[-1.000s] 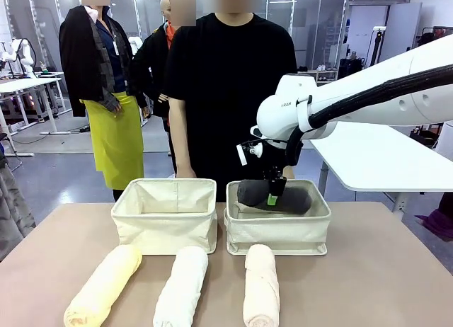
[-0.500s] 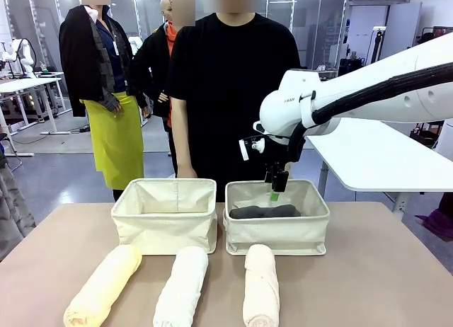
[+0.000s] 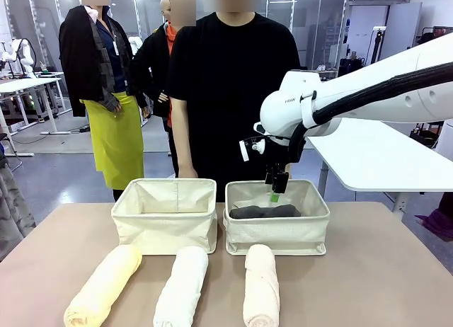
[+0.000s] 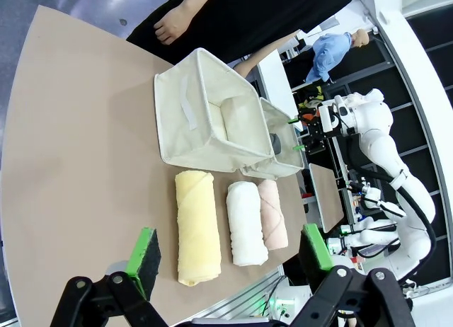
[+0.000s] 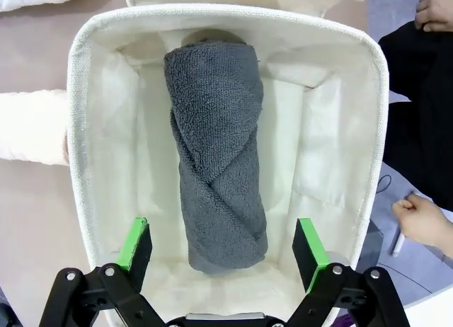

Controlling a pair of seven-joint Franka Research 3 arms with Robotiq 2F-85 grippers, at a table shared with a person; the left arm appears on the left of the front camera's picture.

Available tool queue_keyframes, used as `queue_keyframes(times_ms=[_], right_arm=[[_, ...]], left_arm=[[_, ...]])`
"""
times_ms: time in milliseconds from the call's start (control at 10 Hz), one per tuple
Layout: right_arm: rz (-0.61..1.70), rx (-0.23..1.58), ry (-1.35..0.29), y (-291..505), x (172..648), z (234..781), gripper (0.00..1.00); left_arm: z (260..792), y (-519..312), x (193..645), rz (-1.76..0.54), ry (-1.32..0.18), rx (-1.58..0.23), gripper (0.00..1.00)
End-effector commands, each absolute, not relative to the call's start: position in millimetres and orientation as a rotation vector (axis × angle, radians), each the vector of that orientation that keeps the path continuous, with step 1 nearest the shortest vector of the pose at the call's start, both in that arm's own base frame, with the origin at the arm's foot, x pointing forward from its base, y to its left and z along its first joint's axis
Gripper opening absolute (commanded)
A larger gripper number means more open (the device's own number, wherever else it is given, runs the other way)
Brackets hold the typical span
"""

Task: Divide the towels into two baskets.
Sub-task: Pick up one hotel-folded towel from the bottom of the table and place it in the Fabric basket indicated by the person.

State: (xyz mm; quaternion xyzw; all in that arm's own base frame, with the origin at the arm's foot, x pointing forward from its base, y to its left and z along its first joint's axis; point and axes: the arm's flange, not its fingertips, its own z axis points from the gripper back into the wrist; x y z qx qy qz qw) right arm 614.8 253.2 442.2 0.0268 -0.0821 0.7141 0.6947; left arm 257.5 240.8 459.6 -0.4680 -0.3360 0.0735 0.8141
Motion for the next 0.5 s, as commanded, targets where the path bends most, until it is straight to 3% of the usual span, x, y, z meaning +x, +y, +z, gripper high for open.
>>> queue_keyframes(times_ms=[0, 400], right_arm=[[1.609, 0.046, -0.186, 254.3, 616.9, 444.0, 1.0], [1.609, 0.046, -0.186, 254.3, 616.9, 444.0, 1.0]], left_arm=[[461.4, 242.4, 255.5, 0.149, -0.73, -1.01, 1.0], [461.4, 242.4, 255.5, 0.149, -0.73, -1.01, 1.0]])
